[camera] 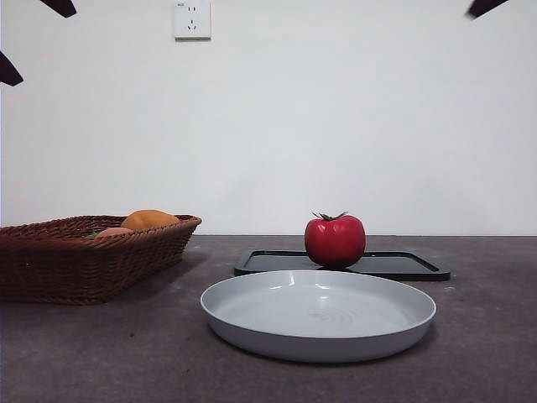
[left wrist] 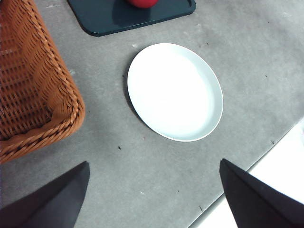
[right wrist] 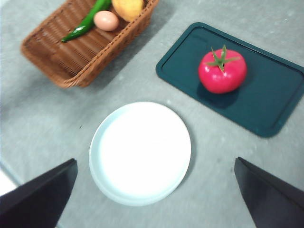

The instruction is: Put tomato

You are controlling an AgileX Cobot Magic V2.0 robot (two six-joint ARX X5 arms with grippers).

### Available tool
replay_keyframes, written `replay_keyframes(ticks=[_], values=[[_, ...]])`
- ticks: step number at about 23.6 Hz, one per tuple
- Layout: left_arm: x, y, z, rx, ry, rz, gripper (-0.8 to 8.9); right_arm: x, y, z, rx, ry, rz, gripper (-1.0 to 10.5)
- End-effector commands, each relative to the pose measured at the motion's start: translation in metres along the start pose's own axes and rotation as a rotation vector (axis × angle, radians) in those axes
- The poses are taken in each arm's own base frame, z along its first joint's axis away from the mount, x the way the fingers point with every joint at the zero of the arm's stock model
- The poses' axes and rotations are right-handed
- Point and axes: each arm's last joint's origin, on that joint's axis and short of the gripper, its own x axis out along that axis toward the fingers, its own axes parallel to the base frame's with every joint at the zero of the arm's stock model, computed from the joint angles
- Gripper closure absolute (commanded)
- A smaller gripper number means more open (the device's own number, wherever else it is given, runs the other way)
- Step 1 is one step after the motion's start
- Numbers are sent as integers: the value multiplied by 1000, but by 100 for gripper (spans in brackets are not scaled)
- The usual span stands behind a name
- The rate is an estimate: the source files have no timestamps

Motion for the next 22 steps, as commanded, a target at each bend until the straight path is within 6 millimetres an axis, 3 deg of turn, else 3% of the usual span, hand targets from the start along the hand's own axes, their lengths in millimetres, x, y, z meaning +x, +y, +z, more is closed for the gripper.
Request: replay_keyframes(ticks=[1,5,8,18,20,22], values=[[-1,-2,3,15,-7,-10,377,-12,6,-22,-18,-25,14,393],[-1,-2,3,15,-7,-11,377,-19,11,-62,11,-29,95,393],[-1,-2,3,15,-7,-10,377,-18,11,-77,18,-9,109,393],[-1,-2,3,12,-7,-11,377,-16,11,-79,22,2,112,395],[-1,-2,3,12,-7,-10,385,-16,11,-80,22,3,112,446],[-1,-2,3,12,-7,-10,492,-16,11,-80,23,6,112,579]])
